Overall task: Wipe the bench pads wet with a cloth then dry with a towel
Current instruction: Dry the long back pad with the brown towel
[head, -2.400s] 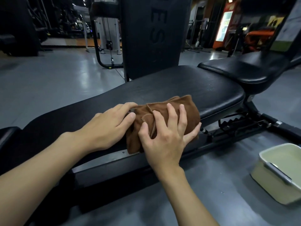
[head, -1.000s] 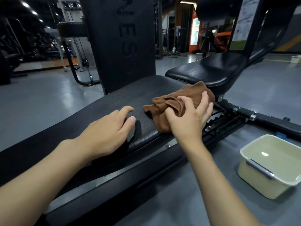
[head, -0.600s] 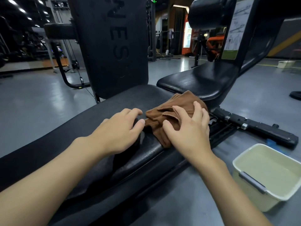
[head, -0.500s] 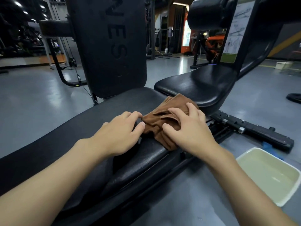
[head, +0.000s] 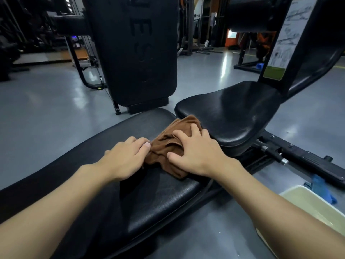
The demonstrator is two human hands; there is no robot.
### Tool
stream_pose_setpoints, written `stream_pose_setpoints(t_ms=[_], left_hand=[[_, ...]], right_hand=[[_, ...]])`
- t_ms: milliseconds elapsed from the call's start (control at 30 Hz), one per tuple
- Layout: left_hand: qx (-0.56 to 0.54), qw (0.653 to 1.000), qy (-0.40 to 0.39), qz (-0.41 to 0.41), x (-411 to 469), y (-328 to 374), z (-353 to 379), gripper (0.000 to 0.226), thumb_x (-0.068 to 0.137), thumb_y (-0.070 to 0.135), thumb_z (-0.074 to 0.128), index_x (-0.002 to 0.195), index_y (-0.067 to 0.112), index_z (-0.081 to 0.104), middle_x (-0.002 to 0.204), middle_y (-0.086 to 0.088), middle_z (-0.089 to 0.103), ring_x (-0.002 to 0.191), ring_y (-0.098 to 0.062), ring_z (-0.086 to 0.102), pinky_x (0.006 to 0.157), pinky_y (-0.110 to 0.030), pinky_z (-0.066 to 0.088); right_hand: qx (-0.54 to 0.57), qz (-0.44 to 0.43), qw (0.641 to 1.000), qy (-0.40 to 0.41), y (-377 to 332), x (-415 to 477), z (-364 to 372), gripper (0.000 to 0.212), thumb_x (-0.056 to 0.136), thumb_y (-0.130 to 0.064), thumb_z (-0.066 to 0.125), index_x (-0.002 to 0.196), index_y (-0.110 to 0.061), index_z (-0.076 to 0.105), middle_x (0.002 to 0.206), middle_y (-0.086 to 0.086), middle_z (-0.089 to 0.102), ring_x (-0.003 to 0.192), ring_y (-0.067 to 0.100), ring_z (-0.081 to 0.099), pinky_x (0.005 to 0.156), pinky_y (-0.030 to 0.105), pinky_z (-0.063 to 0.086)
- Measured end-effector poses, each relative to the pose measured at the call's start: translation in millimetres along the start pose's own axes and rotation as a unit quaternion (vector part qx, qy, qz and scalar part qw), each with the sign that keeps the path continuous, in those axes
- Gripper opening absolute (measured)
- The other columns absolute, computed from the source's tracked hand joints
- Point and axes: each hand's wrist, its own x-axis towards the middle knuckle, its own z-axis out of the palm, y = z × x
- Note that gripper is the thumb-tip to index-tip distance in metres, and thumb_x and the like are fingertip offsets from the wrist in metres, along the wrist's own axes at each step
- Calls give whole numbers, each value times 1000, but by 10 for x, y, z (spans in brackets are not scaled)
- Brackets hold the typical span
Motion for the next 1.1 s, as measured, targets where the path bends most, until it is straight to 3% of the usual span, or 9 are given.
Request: stream_pose_setpoints(t_ms=[100, 267, 433, 533, 700, 800, 867, 967, 1100], left_hand=[[-13, 999, 9, -35, -27, 74, -3, 56, 83, 72, 4, 125, 58, 40, 115, 12, 49, 119, -24, 49, 105, -56, 37], [-6, 996, 44, -80, -71, 175, -18, 39, 102, 56, 19, 133, 52, 43, 133, 10, 44, 130, -26, 38, 105, -57, 33], [-81, 991, 40, -100, 83, -84, -39, 44, 82, 79, 4, 119, 80, 28, 158, 9, 32, 147, -19, 24, 111, -66, 25], [-44, 994, 27, -98, 176, -90, -59, 46, 94, 67, 7, 131, 63, 34, 146, 9, 38, 138, -22, 35, 108, -65, 26], [-28, 996, 8, -85, 256, -118, -43, 41, 101, 57, 7, 118, 52, 43, 121, 9, 44, 121, -20, 44, 104, -61, 27], [-21, 996, 21, -86, 238, -136, -9, 45, 101, 55, 7, 135, 49, 35, 126, 11, 42, 126, -18, 40, 107, -59, 26], [-16, 995, 41, -94, 208, -140, 0, 48, 102, 54, 9, 143, 42, 29, 135, 10, 42, 131, -18, 39, 105, -55, 25], [9, 994, 45, -104, 176, -149, 25, 49, 102, 54, 11, 141, 33, 33, 142, 6, 40, 132, -19, 39, 103, -55, 26], [33, 995, 50, -83, 118, -182, 81, 49, 102, 51, 12, 142, 32, 35, 147, 7, 38, 137, -16, 33, 108, -58, 26]], right_hand=[[-10, -13, 1000, 1, 12, 82, 1, 67, 88, -67, 41, 147, -37, 30, 154, 24, 23, 128, 46, 34, 95, 50, 41], [7, -48, 999, -19, 175, -269, 30, 66, 91, -62, 36, 153, -45, 18, 165, 18, 1, 142, 41, 19, 107, 51, 35], [21, -75, 997, -22, 175, -233, -6, 71, 89, -61, 43, 152, -40, 21, 166, 18, -1, 143, 39, 17, 115, 49, 28], [22, -84, 996, -37, 159, -1, -57, 72, 87, -63, 47, 151, -40, 23, 166, 16, 0, 143, 40, 20, 114, 50, 31], [-2, -93, 995, -48, 57, 635, 15, 71, 84, -63, 49, 146, -33, 32, 163, 18, 10, 142, 48, 23, 112, 57, 31], [-9, -80, 995, -60, -117, 1117, 79, 71, 83, -68, 46, 144, -33, 34, 157, 20, 22, 139, 48, 27, 107, 59, 34], [-26, -67, 995, -65, -188, 1284, 100, 72, 85, -68, 43, 148, -34, 32, 159, 21, 17, 136, 50, 28, 106, 59, 34], [-45, -76, 994, -69, -141, 1191, 76, 64, 88, -63, 41, 146, -38, 32, 160, 22, 13, 132, 51, 32, 107, 56, 34], [-69, -106, 989, -72, 42, 851, 33, 55, 87, -59, 41, 135, -33, 36, 152, 22, 27, 122, 47, 40, 102, 51, 38]])
